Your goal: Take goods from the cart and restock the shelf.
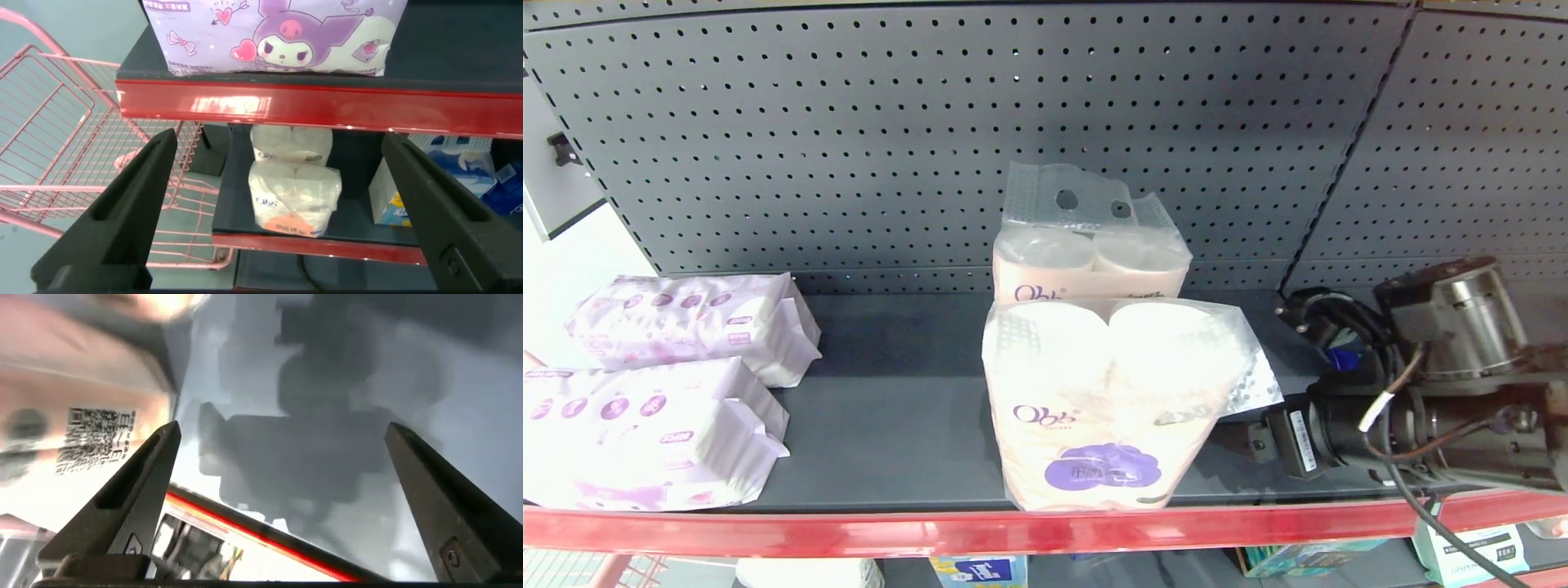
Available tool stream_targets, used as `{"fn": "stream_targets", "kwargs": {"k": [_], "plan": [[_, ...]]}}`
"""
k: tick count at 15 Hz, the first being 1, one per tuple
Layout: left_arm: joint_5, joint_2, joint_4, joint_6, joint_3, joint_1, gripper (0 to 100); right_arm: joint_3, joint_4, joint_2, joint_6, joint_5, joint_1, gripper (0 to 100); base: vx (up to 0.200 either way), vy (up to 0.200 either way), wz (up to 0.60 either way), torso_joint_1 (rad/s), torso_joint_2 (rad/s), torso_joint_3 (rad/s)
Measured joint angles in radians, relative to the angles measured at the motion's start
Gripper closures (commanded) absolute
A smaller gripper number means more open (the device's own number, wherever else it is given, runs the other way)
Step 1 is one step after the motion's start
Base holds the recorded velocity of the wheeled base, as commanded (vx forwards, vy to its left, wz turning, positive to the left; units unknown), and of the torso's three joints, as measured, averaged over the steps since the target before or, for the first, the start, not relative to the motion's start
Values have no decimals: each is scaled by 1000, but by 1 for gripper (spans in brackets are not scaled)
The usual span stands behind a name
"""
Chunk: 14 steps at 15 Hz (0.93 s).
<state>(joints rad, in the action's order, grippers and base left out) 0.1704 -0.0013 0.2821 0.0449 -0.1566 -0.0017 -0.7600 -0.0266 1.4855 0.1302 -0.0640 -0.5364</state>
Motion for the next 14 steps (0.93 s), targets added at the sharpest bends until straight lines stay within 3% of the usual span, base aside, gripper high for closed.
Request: {"fn": "stream_targets", "kwargs": {"k": [3, 5, 12, 14], "plan": [[-19, 0, 0, 1, 0, 0, 0, 56, -54, -154, -26, -64, 31, 0, 0, 0, 0, 0, 0, 0], [-61, 0, -1, 2, 0, 0, 0, 111, -69, -277, -80, -73, 111, 0, 0, 0, 0, 0, 0, 0], [-65, 0, -2, 3, 2, 0, 0, 190, -69, -647, -293, -71, 677, 0, 0, 0, 0, 0, 0, 0], [-65, 0, -2, 4, 2, 0, 0, 231, -65, -745, -319, -69, 750, 0, 0, 0, 0, 0, 0, 0]]}}
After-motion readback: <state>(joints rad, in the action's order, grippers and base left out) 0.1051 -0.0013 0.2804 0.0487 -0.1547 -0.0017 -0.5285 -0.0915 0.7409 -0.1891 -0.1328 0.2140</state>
